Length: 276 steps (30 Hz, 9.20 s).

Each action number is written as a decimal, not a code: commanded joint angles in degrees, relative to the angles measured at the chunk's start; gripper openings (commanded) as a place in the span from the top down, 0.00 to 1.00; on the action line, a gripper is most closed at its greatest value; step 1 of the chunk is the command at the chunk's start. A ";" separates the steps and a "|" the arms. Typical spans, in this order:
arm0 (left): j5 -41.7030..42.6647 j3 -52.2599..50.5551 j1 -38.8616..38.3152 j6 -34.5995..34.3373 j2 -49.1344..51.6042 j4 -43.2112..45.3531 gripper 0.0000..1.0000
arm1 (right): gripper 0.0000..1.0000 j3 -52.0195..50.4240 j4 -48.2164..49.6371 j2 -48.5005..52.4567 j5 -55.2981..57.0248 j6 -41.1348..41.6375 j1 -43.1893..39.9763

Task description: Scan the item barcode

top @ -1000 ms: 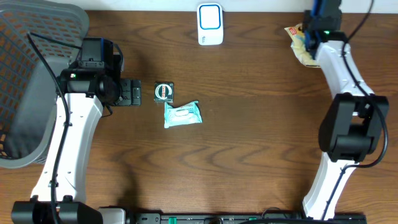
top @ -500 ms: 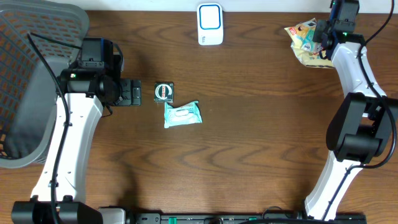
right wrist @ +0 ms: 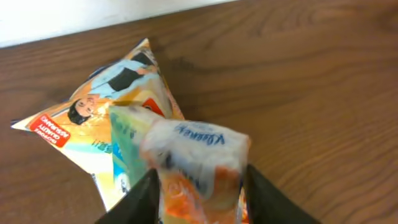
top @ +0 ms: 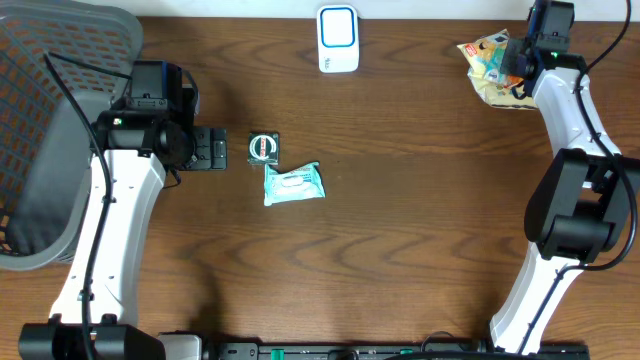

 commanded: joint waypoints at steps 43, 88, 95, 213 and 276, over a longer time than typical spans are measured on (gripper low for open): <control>-0.52 -0.39 -0.02 0.37 0.33 -0.07 0.02 | 0.37 0.07 2.16 1.36 -27.82 -0.13 38.27; -0.52 -0.39 -0.02 0.37 0.33 -0.04 0.03 | 0.10 0.04 -29.18 5.99 -35.10 -29.73 44.98; -0.52 -0.39 -0.02 0.37 0.33 -0.04 0.02 | 0.30 0.09 -36.35 4.85 -35.01 -28.52 45.09; -0.52 -0.39 -0.02 0.37 0.33 -0.07 0.03 | 0.81 -22.91 -6.43 -3.13 7.45 -10.71 51.71; -0.52 -0.39 -0.02 0.37 0.33 -0.07 0.02 | 0.61 -14.43 -19.76 -11.52 -10.56 -12.61 44.63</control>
